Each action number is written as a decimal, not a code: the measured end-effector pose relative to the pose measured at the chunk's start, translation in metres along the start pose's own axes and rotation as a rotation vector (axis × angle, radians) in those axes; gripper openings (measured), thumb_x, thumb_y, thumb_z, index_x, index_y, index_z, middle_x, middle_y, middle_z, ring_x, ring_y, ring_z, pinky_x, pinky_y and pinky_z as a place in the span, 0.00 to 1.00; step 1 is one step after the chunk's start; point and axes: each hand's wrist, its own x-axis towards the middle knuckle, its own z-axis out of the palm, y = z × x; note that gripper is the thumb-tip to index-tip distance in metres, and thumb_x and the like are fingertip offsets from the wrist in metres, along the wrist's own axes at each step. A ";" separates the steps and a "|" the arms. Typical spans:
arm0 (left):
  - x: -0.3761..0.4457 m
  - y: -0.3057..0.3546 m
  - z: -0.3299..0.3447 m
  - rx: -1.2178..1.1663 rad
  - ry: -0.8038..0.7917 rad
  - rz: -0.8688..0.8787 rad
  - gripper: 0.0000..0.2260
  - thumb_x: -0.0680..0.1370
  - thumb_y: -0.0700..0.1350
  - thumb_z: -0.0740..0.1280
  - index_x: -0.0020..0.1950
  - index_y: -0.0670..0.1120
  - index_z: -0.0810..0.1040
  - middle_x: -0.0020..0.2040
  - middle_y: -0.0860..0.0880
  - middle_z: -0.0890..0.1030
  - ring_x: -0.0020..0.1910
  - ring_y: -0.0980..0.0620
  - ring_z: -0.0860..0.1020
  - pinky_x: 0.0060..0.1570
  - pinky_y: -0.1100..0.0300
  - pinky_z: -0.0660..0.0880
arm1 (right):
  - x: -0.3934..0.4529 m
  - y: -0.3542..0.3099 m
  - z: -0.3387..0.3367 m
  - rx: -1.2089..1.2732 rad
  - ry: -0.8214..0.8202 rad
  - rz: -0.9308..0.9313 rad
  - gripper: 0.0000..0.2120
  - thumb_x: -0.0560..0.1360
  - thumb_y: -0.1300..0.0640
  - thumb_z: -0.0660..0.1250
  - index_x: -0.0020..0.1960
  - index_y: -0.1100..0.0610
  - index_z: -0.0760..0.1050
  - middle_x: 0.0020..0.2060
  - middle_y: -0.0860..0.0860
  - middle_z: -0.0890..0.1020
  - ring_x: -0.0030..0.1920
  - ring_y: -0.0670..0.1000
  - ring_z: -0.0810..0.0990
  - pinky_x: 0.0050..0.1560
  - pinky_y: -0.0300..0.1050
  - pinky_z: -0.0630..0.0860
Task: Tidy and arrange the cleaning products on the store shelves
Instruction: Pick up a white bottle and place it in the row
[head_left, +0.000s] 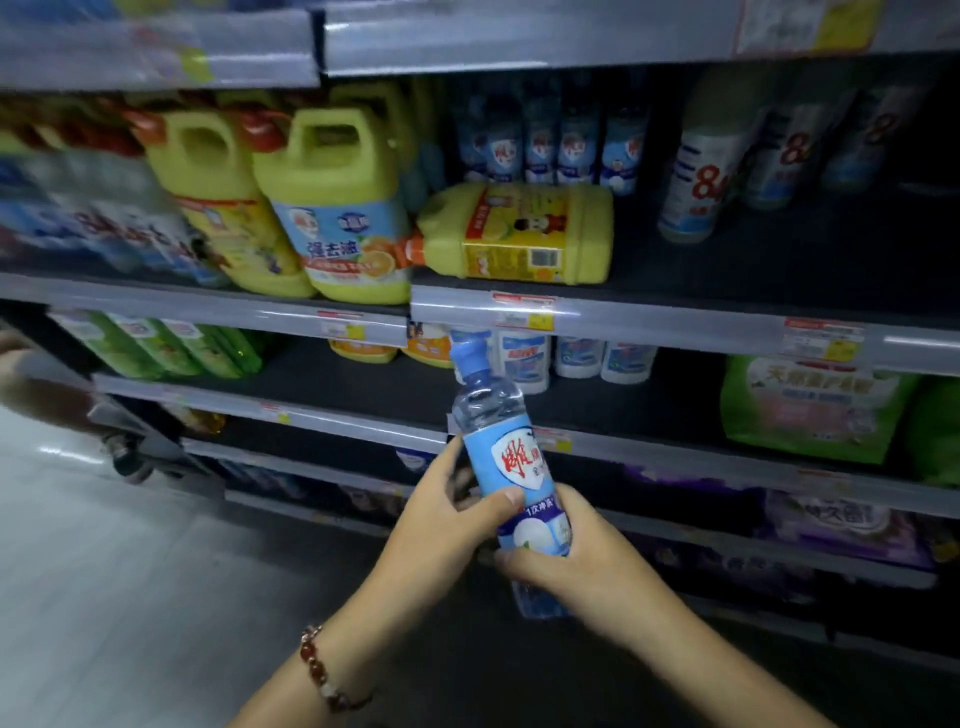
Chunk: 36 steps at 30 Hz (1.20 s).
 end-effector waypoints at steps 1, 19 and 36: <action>-0.002 0.005 -0.018 -0.029 0.008 0.011 0.25 0.74 0.37 0.76 0.68 0.51 0.74 0.55 0.48 0.86 0.53 0.49 0.86 0.44 0.58 0.82 | 0.002 -0.016 0.014 -0.038 0.008 -0.038 0.22 0.66 0.46 0.78 0.57 0.40 0.73 0.47 0.41 0.85 0.43 0.38 0.84 0.41 0.35 0.80; -0.043 0.169 -0.409 0.045 0.225 0.442 0.27 0.73 0.42 0.78 0.68 0.56 0.72 0.54 0.50 0.87 0.53 0.50 0.86 0.47 0.54 0.84 | 0.083 -0.322 0.283 -0.149 -0.042 -0.696 0.31 0.71 0.48 0.76 0.70 0.35 0.67 0.57 0.35 0.81 0.55 0.38 0.82 0.57 0.46 0.82; 0.078 0.356 -0.547 0.497 0.405 0.913 0.27 0.71 0.43 0.80 0.65 0.53 0.73 0.52 0.50 0.83 0.48 0.52 0.86 0.44 0.57 0.84 | 0.229 -0.525 0.321 -0.096 0.328 -1.088 0.26 0.77 0.52 0.72 0.71 0.43 0.66 0.55 0.36 0.79 0.54 0.31 0.77 0.47 0.25 0.74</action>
